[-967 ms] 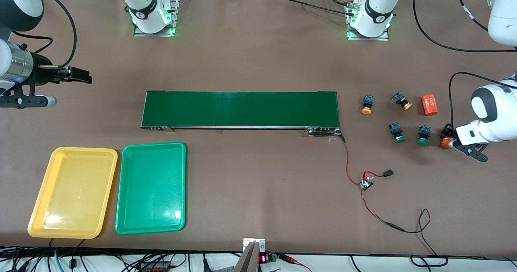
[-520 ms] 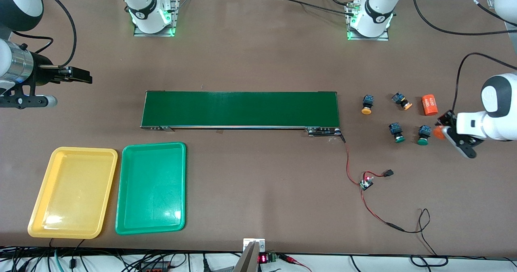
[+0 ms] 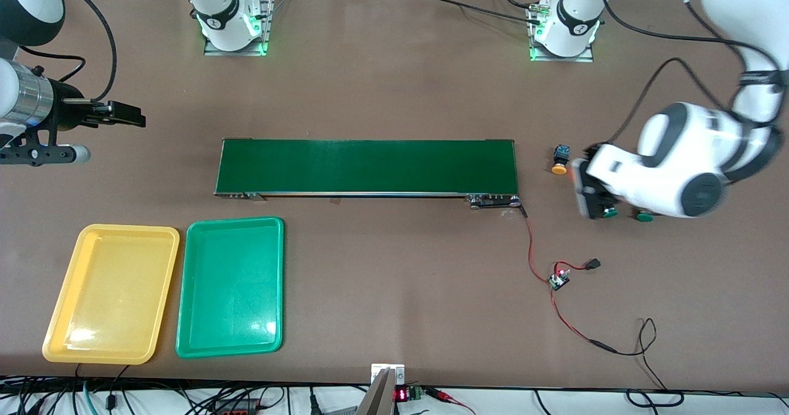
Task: Sort buttons by color to trays
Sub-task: 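Lower the left gripper and grasp an orange battery cylinder, then carry the orange battery onto the conveyor belt and open the left gripper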
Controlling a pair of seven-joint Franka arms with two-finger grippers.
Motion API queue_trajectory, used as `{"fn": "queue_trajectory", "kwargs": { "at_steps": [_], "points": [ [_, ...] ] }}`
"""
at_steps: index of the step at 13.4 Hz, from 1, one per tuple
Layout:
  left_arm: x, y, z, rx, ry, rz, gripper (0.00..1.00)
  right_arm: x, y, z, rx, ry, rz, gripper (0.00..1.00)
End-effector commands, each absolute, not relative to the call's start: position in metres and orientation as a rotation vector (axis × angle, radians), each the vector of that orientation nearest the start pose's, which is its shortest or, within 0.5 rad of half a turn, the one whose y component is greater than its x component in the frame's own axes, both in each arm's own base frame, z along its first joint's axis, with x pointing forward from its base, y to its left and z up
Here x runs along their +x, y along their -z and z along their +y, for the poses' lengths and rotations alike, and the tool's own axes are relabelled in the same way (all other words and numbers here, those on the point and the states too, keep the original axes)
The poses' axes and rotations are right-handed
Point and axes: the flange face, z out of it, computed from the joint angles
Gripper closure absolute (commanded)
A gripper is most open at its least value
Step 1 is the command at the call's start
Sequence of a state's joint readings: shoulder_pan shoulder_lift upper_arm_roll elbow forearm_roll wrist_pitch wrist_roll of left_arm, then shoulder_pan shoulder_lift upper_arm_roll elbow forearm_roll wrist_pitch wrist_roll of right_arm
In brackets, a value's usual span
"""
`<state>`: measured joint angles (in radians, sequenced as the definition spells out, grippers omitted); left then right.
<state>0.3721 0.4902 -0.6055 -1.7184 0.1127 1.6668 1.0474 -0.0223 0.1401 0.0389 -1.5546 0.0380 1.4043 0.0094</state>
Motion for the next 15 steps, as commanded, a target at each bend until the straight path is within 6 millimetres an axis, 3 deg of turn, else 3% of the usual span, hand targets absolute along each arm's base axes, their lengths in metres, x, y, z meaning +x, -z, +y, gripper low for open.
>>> {"fn": "queue_trajectory", "kwargs": {
  "at_steps": [1,2,4,7,10,12,14,15],
  "points": [
    [0.582,-0.301,-0.153,-2.580,-0.518,2.266,0.86,0.572,-0.543,0.012,-3.048,-0.457,-0.025,0.00],
    [0.577,-0.301,-0.180,-2.518,-0.495,2.315,0.86,0.573,-0.542,0.013,-3.047,-0.462,-0.027,0.00],
    [0.563,-0.297,-0.216,-2.461,-0.501,2.343,0.86,0.573,-0.540,0.013,-3.047,-0.464,-0.029,0.00],
    [0.548,-0.275,-0.241,-2.439,-0.397,2.351,0.86,0.573,-0.540,0.013,-3.047,-0.464,-0.029,0.00],
    [0.534,-0.266,-0.273,-2.298,-0.397,2.365,0.86,0.575,-0.536,0.012,-3.045,-0.471,-0.029,0.00],
    [0.528,-0.263,-0.284,-2.263,-0.408,2.316,0.83,0.575,-0.536,0.012,-3.044,-0.471,-0.029,0.00],
    [0.524,-0.253,-0.288,-2.342,-0.441,2.230,0.69,0.575,-0.536,0.012,-3.044,-0.471,-0.029,0.00],
    [0.524,-0.248,-0.288,-2.359,-0.452,2.197,0.19,0.575,-0.536,0.012,-3.044,-0.471,-0.029,0.00]
  ]
}}
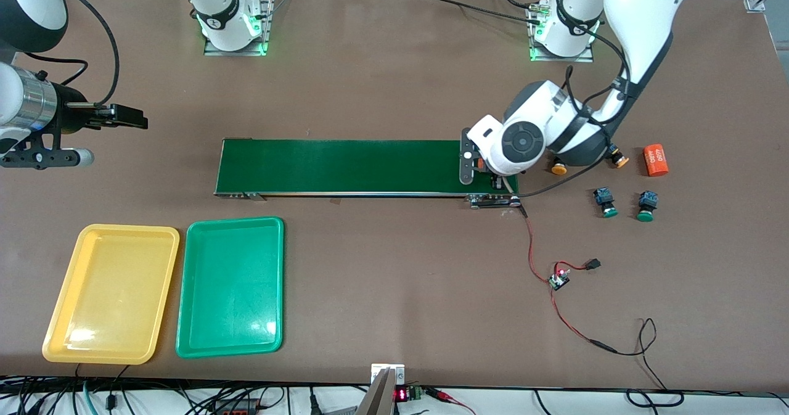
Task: Sort buttons by color to trays
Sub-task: 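Carry the orange battery onto the conveyor belt and open the left gripper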
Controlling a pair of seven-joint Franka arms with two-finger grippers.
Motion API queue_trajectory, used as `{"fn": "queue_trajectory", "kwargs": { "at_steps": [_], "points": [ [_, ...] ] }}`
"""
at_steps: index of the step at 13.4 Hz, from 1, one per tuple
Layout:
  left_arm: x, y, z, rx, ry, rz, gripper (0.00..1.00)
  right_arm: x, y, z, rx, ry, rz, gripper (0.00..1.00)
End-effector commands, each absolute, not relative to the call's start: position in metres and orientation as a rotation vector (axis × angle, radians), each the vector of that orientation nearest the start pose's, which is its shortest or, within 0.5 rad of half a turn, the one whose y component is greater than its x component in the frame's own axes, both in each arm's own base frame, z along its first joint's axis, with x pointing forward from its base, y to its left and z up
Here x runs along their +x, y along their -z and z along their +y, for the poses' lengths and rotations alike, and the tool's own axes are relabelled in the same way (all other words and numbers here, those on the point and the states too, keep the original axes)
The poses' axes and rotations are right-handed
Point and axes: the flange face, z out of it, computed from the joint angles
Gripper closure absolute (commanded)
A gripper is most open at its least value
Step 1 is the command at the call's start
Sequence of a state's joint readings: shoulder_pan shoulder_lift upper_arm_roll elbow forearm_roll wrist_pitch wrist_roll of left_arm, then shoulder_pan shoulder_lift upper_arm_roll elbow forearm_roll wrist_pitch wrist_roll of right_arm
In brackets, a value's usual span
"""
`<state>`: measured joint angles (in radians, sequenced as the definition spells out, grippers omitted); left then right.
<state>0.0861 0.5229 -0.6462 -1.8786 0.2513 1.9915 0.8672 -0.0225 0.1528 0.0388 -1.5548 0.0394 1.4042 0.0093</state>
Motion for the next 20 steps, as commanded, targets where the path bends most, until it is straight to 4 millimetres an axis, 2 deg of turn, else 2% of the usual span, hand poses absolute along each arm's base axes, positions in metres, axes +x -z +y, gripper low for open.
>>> {"fn": "queue_trajectory", "kwargs": {
  "at_steps": [1,2,5,7,8,9,11,13,15,16,18,20],
  "points": [
    [0.522,-0.247,-0.293,-2.312,-0.450,2.196,0.00,0.575,-0.536,0.012,-3.044,-0.471,-0.029,0.00],
    [0.520,-0.249,-0.297,-2.289,-0.449,2.201,0.00,0.575,-0.536,0.012,-3.044,-0.471,-0.029,0.00],
    [0.524,-0.262,-0.289,-2.290,-0.472,2.176,0.00,0.575,-0.536,0.012,-3.044,-0.471,-0.026,0.00],
    [0.532,-0.292,-0.282,-2.308,-0.526,2.113,0.00,0.575,-0.536,0.012,-3.044,-0.471,-0.026,0.00],
    [0.543,-0.313,-0.276,-2.342,-0.551,2.046,0.00,0.575,-0.536,0.012,-3.044,-0.471,-0.026,0.00],
    [0.549,-0.334,-0.270,-2.392,-0.620,1.942,0.00,0.575,-0.537,0.014,-3.032,-0.469,-0.027,0.00],
    [0.565,-0.366,-0.254,-2.501,-0.649,1.742,0.00,0.574,-0.535,0.014,-3.022,-0.479,-0.025,0.00],
    [0.587,-0.392,-0.220,-2.662,-0.636,1.530,0.00,0.574,-0.536,0.014,-3.022,-0.480,-0.025,0.00],
    [0.599,-0.404,-0.200,-2.801,-0.606,1.177,0.00,0.573,-0.534,0.014,-3.020,-0.493,-0.027,0.00],
    [0.600,-0.405,-0.194,-2.856,-0.608,0.947,0.00,0.571,-0.532,0.015,-3.017,-0.514,-0.030,0.00],
    [0.609,-0.401,-0.163,-2.943,-0.626,0.616,0.00,0.564,-0.526,0.016,-3.012,-0.554,-0.032,0.00],
    [0.618,-0.397,-0.152,-2.972,-0.624,0.538,0.00,0.553,-0.520,0.015,-3.011,-0.575,-0.030,0.00]
  ]
}}
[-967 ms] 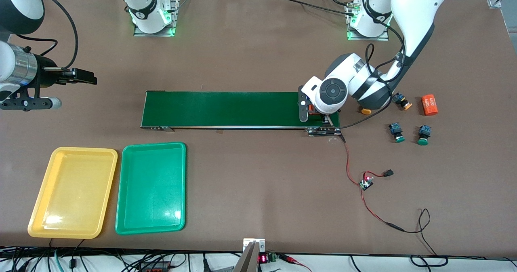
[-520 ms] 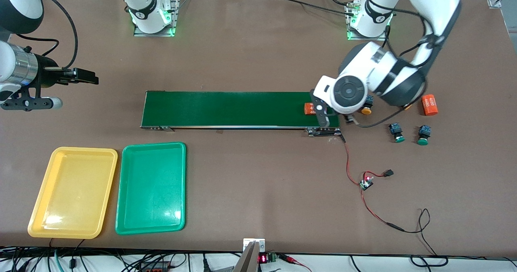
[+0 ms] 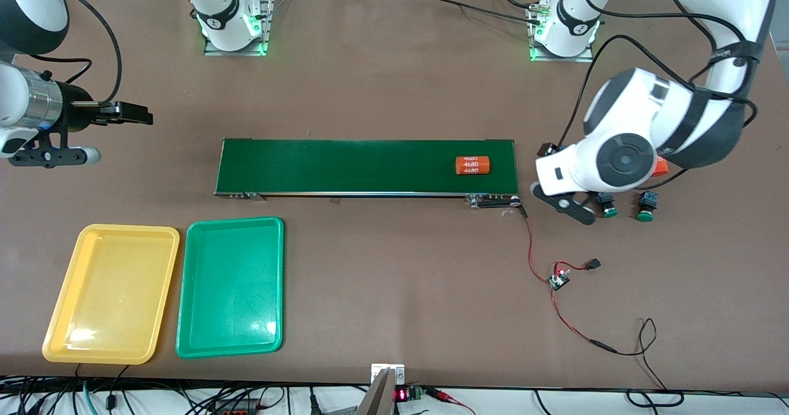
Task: Sort buttons by color to trays
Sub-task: 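Grasp a green-capped button with the left gripper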
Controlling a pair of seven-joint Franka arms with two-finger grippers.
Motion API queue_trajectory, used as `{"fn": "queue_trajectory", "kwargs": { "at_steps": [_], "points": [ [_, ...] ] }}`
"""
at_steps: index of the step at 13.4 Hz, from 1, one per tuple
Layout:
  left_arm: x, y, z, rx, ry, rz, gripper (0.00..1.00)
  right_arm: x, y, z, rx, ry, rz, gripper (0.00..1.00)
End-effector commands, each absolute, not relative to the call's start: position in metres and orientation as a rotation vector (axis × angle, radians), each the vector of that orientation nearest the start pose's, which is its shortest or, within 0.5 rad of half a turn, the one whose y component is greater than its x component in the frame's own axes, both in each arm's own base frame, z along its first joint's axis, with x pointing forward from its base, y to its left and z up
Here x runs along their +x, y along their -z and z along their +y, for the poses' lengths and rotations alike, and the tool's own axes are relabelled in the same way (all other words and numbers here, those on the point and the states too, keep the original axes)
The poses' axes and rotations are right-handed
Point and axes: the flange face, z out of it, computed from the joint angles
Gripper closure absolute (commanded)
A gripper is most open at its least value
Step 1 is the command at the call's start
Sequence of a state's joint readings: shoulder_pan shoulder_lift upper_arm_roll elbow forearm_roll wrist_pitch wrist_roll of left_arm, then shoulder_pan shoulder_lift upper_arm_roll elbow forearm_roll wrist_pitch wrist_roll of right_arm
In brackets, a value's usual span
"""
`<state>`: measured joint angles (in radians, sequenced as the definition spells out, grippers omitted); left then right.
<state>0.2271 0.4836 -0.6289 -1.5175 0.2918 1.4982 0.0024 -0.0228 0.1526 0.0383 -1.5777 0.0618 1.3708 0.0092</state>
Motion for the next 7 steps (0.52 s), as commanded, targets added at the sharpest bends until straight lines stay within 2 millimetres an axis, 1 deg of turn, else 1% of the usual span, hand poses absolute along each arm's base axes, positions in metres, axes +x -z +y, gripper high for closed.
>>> {"fn": "queue_trajectory", "kwargs": {
  "at_steps": [1,2,3,4,5,6,7],
  "points": [
    [0.634,-0.398,-0.136,-3.000,-0.597,0.515,0.00,0.547,-0.517,0.015,-3.013,-0.583,-0.029,0.00],
    [0.646,-0.393,-0.125,-3.021,-0.590,0.481,0.00,0.540,-0.514,0.014,-3.018,-0.567,-0.026,0.00],
    [0.655,-0.397,-0.113,-3.036,-0.569,0.445,0.00,0.534,-0.511,0.014,-3.022,-0.558,-0.025,0.00],
    [0.658,-0.394,-0.097,-3.031,-0.577,0.401,0.00,0.524,-0.506,0.013,-3.024,-0.556,-0.020,0.00],
    [0.660,-0.391,-0.079,-3.026,-0.590,0.352,0.00,0.513,-0.502,0.013,-3.031,-0.524,-0.016,0.00],
    [0.658,-0.386,-0.071,-3.015,-0.608,0.340,0.00,0.499,-0.496,0.014,-3.041,-0.480,-0.013,0.00],
    [0.655,-0.372,-0.065,-3.004,-0.630,0.330,0.00,0.485,-0.487,0.016,-3.049,-0.444,-0.013,0.00]
  ]
}}
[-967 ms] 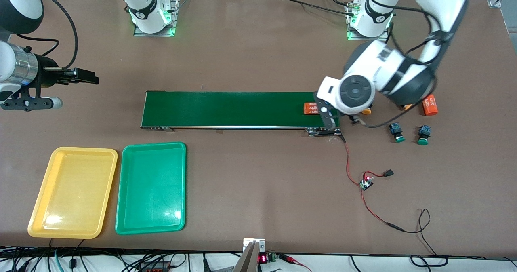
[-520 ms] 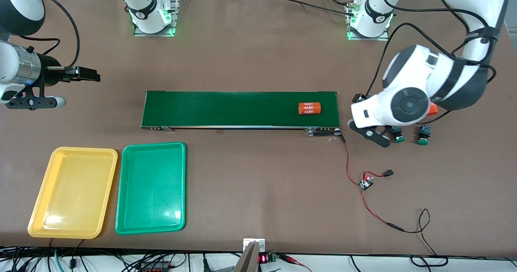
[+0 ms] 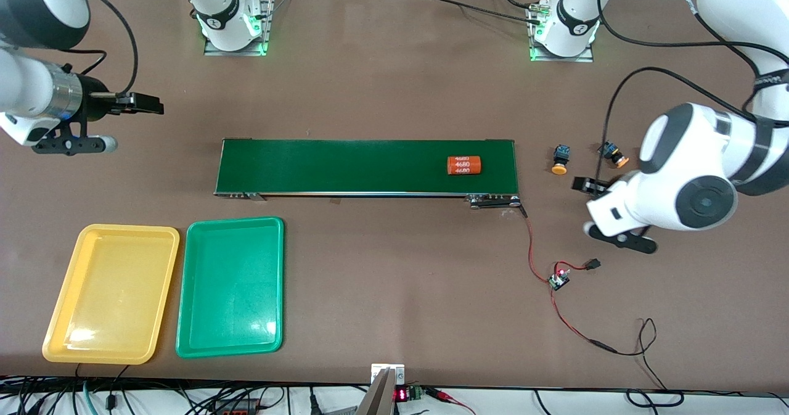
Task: Sort buttons by color to trays
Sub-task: 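Grasp a green-capped button with the left gripper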
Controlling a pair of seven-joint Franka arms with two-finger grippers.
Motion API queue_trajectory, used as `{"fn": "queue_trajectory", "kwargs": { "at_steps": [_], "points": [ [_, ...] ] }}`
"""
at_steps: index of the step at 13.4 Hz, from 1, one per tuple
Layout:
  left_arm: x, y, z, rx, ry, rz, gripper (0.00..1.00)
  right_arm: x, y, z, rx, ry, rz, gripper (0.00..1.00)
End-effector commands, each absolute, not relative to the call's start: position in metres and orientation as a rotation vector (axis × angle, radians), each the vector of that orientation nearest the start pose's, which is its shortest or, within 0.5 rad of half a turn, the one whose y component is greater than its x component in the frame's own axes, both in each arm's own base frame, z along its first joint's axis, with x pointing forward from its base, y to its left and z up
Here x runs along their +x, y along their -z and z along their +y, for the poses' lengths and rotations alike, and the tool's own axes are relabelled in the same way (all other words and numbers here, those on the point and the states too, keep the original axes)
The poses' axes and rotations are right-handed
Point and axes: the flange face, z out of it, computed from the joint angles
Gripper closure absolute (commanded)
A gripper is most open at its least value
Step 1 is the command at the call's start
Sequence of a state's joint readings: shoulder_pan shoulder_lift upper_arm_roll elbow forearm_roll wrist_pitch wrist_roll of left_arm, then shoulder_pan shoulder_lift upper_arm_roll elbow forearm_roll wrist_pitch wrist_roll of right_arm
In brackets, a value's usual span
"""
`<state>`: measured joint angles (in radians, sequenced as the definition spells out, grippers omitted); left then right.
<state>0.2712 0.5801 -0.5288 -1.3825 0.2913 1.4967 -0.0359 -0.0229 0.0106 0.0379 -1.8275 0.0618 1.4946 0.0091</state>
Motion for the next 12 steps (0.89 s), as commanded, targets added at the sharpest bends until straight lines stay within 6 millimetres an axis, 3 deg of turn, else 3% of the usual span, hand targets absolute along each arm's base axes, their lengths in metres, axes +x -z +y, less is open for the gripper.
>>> {"fn": "queue_trajectory", "kwargs": {
  "at_steps": [1,3,4,7,9,10,12],
  "points": [
    [0.658,-0.362,-0.041,-3.023,-0.579,0.277,0.00,0.474,-0.482,0.017,-3.058,-0.405,-0.011,0.00],
    [0.654,-0.332,0.012,-3.063,-0.415,0.175,0.00,0.454,-0.471,0.023,-3.069,-0.364,-0.004,0.00],
    [0.641,-0.318,0.026,-3.076,-0.314,0.153,0.00,0.444,-0.465,0.034,-3.078,-0.338,-0.033,0.00],
    [0.587,-0.277,0.036,-3.094,-0.060,0.097,0.00,0.433,-0.459,0.043,-3.086,-0.311,-0.011,0.00],
    [0.570,-0.244,0.052,-3.134,-0.007,0.012,0.00,0.432,-0.459,0.080,-3.105,-0.286,0.073,0.00],
    [0.563,-0.233,0.054,-3.145,-0.011,-0.031,0.00,0.431,-0.458,0.106,-3.116,-0.248,0.105,0.00],
    [0.551,-0.213,0.049,-3.157,-0.073,-0.119,0.00,0.433,-0.453,0.140,-3.115,-0.177,0.103,0.00]
  ]
}}
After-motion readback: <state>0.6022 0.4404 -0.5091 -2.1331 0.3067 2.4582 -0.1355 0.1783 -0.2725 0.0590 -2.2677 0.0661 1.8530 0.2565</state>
